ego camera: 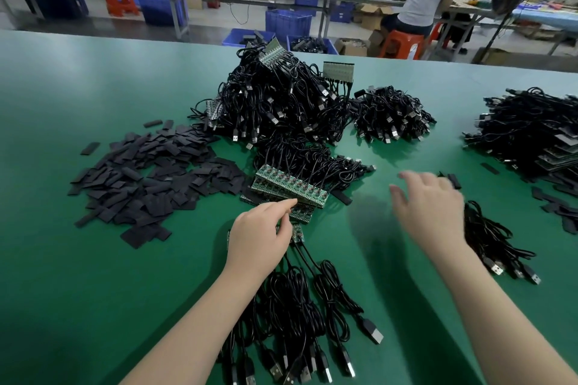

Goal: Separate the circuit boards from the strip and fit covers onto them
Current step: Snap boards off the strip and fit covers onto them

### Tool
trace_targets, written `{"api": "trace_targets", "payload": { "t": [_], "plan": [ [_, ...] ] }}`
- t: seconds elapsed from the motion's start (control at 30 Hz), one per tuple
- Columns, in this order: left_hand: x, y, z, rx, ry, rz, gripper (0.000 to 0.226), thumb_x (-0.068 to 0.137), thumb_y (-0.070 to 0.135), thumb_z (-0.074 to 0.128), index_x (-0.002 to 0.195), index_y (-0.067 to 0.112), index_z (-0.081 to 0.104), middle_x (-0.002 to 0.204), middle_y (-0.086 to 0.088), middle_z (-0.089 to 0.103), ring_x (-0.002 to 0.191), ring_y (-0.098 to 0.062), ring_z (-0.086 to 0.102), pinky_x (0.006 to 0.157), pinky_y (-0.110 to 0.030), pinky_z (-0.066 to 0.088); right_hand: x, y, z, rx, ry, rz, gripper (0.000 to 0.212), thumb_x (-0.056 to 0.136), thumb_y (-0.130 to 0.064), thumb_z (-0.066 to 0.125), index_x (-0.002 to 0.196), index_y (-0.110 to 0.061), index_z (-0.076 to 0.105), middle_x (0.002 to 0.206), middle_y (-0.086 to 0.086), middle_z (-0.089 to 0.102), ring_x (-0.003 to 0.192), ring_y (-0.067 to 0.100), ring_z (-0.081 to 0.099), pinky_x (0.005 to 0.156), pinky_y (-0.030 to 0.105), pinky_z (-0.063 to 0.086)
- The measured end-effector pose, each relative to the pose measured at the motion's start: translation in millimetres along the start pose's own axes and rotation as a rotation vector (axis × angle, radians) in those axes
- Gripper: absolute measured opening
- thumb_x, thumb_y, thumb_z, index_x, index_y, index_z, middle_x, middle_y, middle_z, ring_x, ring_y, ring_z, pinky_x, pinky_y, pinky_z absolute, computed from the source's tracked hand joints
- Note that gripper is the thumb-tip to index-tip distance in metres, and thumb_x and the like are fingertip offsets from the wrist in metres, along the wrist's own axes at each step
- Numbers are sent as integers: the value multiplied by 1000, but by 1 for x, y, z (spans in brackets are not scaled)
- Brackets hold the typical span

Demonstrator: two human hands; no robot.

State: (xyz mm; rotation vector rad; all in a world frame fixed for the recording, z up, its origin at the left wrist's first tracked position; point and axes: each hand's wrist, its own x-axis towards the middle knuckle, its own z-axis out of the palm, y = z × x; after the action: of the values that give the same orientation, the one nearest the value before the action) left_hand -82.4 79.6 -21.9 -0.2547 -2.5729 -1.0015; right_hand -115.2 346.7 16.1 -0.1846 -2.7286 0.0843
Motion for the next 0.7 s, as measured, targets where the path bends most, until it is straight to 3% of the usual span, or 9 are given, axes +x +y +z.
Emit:
{"api": "trace_targets", "payload": {
  "t": [0.07,0.1,0.17,0.3,0.43,0.7],
  "plan": [
    [2,-2,1,81,-49,-36,30,94,21,55,120,28,69,110,11,69,85,3,59,78,-28,50,-16,-38,-10,206,-211,-48,28,96,-45,51,102,-24,68,96,0,72,79,20,63,66,30,50],
    [3,-3,2,124,-75,-55,28,95,26,54,118,29,69,111,11,68,96,-5,60,84,-31,50,-26,-55,-11,294,-362,-55,28,95,-48,52,98,-26,70,93,-5,71,77,16,64,68,31,54],
    [3,-4,4,207,-119,-90,25,96,35,51,110,30,70,107,11,67,100,-15,59,84,-33,49,-44,-85,-8,378,-541,-92,31,94,-51,55,102,-27,72,98,-5,70,85,16,65,79,33,57],
    [5,-5,9,280,-143,-122,30,99,38,42,95,24,69,95,7,67,91,-22,56,76,-35,46,-63,-118,7,356,-488,-75,33,94,-47,54,108,-21,69,104,2,59,102,25,58,80,32,51],
    [6,-8,11,247,-171,-124,29,100,33,41,103,27,69,103,8,65,98,-21,55,82,-36,46,-65,-125,12,495,-486,21,30,91,-42,57,111,-23,69,111,2,62,106,24,58,86,35,51],
    [6,-8,7,89,-178,-37,25,99,22,45,109,27,68,108,9,62,104,-14,57,89,-39,45,-50,-119,11,612,-536,145,18,86,-43,68,90,-28,77,82,-6,72,81,16,65,69,27,52]
  ]
}}
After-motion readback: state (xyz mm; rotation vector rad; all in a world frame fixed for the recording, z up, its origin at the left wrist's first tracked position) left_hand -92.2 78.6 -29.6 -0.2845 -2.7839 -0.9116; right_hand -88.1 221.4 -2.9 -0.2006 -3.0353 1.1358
